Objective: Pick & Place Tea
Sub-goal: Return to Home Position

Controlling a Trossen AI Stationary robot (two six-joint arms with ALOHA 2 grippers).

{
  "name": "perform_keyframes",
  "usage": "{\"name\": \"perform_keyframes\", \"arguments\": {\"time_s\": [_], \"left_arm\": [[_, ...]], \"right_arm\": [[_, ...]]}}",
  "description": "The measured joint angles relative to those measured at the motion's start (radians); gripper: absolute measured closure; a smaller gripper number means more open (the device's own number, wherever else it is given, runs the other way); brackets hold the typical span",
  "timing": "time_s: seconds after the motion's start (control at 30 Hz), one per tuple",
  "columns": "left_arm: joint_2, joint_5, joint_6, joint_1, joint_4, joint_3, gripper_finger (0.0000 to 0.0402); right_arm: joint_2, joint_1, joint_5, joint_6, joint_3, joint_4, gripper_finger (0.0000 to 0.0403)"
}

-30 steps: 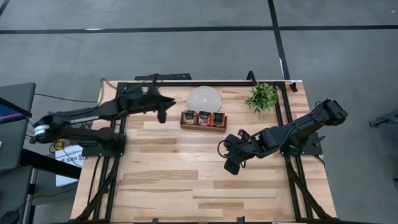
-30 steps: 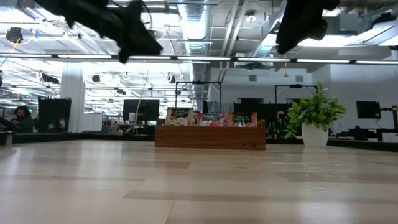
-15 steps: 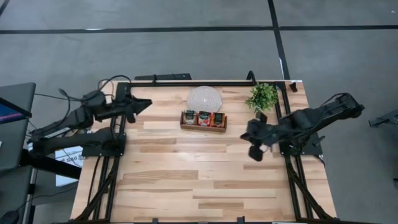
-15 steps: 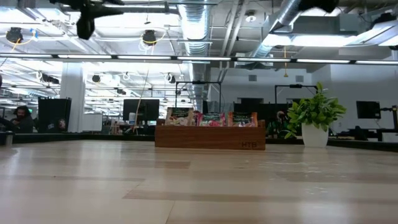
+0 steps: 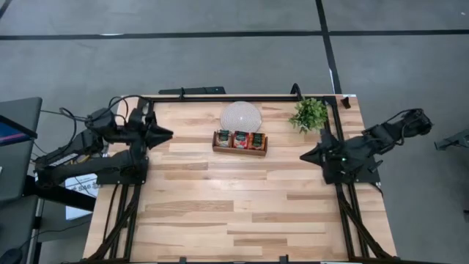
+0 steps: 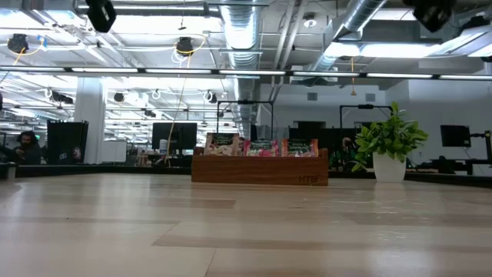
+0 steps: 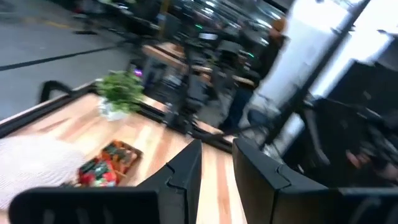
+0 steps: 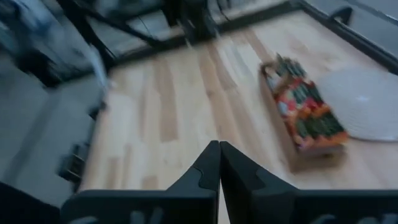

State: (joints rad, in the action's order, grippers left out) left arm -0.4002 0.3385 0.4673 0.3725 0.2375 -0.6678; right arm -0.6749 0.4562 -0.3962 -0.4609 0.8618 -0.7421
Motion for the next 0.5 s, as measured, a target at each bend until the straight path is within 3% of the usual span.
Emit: {"name": "perform_keyframes", "arguments": {"time_s": [0.23,0.5], "left_arm": [[-0.004,0.143,-0.078,0.000,-0.135,0.067,0.0318],[-0.003,0.216,-0.013,0.000,-0.442,0.299,0.0318]], "right_arm": [[0.359,0.053,0.001,-0.003,-0.320,0.256,0.0399],[0.645,0.074,0.002,-0.156,-0.426,0.219,0.0399]]}}
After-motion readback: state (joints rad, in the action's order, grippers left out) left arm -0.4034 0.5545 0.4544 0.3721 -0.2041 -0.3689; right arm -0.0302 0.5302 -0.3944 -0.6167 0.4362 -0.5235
